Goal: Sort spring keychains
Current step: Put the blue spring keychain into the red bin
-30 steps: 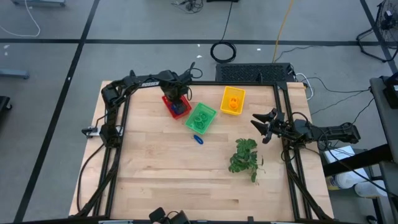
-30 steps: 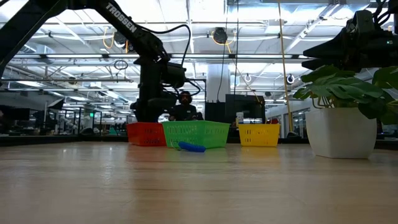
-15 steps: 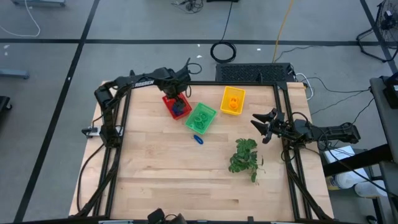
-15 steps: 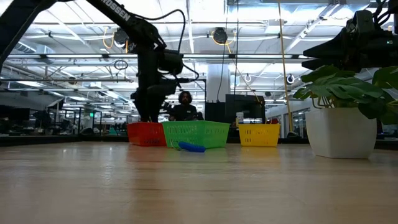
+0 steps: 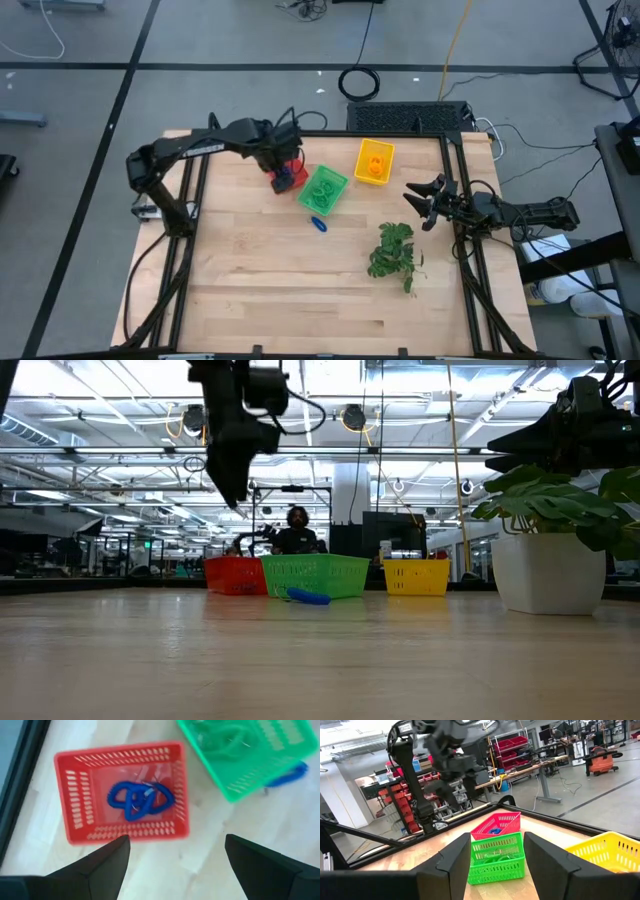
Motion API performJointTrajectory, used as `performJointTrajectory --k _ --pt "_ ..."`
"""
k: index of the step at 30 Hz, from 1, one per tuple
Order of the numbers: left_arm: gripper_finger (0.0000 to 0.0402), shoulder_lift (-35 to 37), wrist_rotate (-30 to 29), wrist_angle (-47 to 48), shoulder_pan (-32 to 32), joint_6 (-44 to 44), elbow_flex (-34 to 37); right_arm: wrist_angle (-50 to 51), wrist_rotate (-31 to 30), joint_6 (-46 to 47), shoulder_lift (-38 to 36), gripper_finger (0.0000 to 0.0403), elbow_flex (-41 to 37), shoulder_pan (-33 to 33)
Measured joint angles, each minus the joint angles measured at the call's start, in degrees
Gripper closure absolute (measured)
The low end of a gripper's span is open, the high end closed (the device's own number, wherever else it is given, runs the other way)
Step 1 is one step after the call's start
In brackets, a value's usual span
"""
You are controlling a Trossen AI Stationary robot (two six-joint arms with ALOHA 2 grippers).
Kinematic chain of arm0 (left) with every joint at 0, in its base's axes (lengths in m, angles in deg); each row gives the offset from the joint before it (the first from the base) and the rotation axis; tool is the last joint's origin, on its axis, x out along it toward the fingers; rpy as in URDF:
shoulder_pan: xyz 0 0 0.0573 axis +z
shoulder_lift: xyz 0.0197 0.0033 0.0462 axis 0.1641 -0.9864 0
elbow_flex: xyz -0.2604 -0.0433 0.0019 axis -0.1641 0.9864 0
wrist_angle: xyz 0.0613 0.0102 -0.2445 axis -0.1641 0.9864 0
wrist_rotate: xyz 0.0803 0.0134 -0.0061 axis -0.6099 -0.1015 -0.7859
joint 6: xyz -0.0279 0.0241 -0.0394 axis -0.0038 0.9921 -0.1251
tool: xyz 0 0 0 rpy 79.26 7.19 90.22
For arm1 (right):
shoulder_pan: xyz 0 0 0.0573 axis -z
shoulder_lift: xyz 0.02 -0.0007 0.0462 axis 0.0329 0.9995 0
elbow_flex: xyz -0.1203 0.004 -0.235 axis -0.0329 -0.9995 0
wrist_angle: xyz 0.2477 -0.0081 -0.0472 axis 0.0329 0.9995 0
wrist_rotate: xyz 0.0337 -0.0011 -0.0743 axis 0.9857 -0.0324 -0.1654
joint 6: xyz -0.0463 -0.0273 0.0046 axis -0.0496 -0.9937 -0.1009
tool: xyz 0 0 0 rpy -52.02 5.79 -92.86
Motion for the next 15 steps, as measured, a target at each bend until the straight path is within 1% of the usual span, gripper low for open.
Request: performJointTrajectory --k 5,12,15 --pt "0.0066 3.09 0.04 3.21 -5.44 -1.36 0.0 0.0 -0.01 0.0 0.0 0.0232 0.02 0.01" --pt "0.0066 4.17 0.25 4.97 -15.17 -1.64 0.0 0.02 0.0 0.0 -0.01 0.0232 0.0 -0.01" --pt "0.0066 4.14 2.18 5.26 -19.41 -1.74 0.0 0.02 -0.01 0.0 0.0 0.0232 0.02 0.01"
